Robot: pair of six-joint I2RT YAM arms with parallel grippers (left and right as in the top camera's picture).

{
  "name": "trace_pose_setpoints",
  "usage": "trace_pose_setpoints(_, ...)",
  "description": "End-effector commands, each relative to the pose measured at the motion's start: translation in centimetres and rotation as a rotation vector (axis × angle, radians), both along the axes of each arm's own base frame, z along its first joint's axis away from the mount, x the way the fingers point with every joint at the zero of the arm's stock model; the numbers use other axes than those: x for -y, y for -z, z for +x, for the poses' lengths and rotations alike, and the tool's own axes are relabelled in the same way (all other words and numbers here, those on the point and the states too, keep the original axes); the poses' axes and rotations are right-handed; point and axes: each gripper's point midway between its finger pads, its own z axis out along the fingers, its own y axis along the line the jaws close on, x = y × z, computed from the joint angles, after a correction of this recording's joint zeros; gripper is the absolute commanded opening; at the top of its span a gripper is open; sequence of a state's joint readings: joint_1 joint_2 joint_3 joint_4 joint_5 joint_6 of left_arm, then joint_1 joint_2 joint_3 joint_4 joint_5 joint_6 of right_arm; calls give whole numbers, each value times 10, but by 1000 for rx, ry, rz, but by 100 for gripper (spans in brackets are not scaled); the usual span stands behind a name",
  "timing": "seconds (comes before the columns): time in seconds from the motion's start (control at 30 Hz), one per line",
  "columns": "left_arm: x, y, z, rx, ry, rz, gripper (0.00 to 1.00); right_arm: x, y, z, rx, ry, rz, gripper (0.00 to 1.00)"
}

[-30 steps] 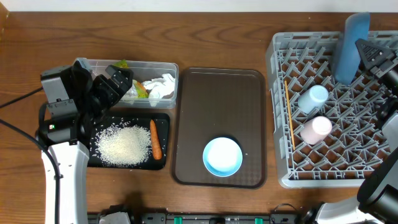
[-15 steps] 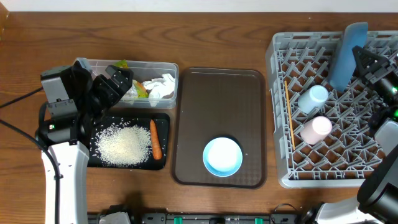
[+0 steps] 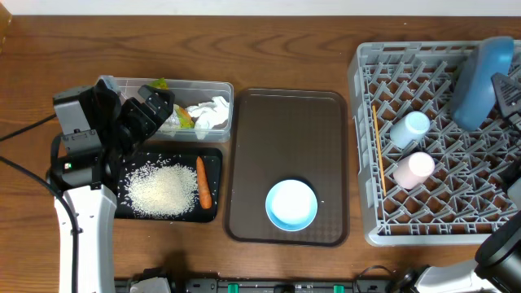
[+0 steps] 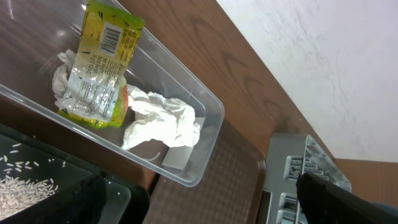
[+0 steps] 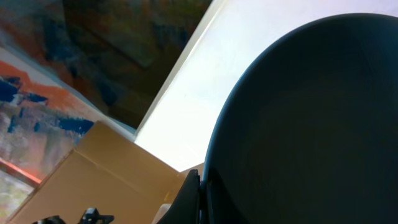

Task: Sort waste into correct bins and load items into the dishwasher rack
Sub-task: 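Lower the blue plate flat into the rack's right side and release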

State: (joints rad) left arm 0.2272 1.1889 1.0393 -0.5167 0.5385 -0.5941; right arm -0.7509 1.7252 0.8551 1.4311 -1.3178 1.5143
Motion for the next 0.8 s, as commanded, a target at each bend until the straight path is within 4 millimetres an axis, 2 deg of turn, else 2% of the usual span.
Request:
trace_pose_setpoints(0.0,-3,-2,1,10,0,25,100,1,-5,-3,-13,-3,33,1)
trace_pose_setpoints(0.23,-3,-2,1,10,0,25,100,-3,-10,5,11,25,75,1)
trace_pose_setpoints(0.53,-3,-2,1,10,0,25,100,-33,17,15,55,49,32,1)
trace_pose_setpoints(0.77,-3,-2,1,10,0,25,100,-32,20,12,57,46,11,1)
